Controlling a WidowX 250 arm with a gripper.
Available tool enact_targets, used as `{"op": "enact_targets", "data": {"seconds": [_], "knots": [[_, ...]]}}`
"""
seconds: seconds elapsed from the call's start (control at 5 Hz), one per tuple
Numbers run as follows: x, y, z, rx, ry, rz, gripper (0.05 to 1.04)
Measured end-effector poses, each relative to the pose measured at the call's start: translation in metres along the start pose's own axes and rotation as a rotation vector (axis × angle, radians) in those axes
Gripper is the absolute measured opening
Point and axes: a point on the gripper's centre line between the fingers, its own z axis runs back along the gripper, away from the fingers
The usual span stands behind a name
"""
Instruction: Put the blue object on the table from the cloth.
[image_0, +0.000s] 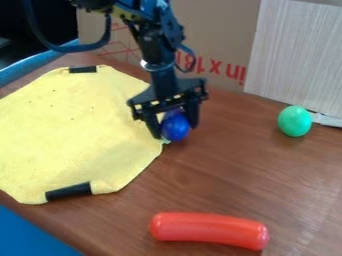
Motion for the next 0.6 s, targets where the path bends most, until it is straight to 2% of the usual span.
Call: {"op": "enact_targets", "data": {"seconds": [0.4,0.6], "knots": [[-0.062,-0.020,0.012,-0.049,0.048,-0.107,0.804],[-0.077,-0.021,0.007,-0.042,0.066,-0.128,0.804]]}}
